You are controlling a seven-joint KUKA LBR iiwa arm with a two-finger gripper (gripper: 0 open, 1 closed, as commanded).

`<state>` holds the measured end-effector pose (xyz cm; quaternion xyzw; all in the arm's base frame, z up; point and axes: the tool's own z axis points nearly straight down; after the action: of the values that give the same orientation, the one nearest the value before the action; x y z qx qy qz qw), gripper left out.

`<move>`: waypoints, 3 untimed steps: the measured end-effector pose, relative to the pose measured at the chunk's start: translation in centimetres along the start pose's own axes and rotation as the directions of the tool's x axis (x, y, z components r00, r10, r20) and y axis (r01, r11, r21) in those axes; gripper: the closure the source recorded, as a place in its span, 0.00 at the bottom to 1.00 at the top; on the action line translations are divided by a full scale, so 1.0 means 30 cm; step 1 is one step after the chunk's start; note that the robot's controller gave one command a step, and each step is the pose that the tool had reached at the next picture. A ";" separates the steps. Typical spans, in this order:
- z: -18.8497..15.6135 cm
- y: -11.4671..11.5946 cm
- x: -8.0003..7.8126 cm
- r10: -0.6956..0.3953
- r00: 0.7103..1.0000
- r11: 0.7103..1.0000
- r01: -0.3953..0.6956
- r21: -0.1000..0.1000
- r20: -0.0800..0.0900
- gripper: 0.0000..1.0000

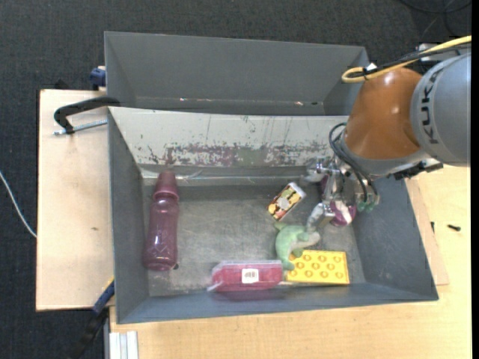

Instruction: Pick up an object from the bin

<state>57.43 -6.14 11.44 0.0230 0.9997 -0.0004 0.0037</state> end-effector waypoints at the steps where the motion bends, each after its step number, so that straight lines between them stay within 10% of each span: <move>1: 0.076 0.062 0.063 -0.022 1.000 1.000 0.022 -0.001 -0.002 0.00; 2: 0.058 0.035 0.087 -0.145 0.989 0.989 0.145 -0.001 0.001 0.00; 3: 0.111 0.222 0.197 -0.676 0.737 0.737 0.676 0.015 -0.004 1.00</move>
Offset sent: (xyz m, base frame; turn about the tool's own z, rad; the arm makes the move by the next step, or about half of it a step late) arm -0.0397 -0.0019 -0.0442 -0.3836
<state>51.87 0.79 8.07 -0.3409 0.9401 -0.0094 0.0038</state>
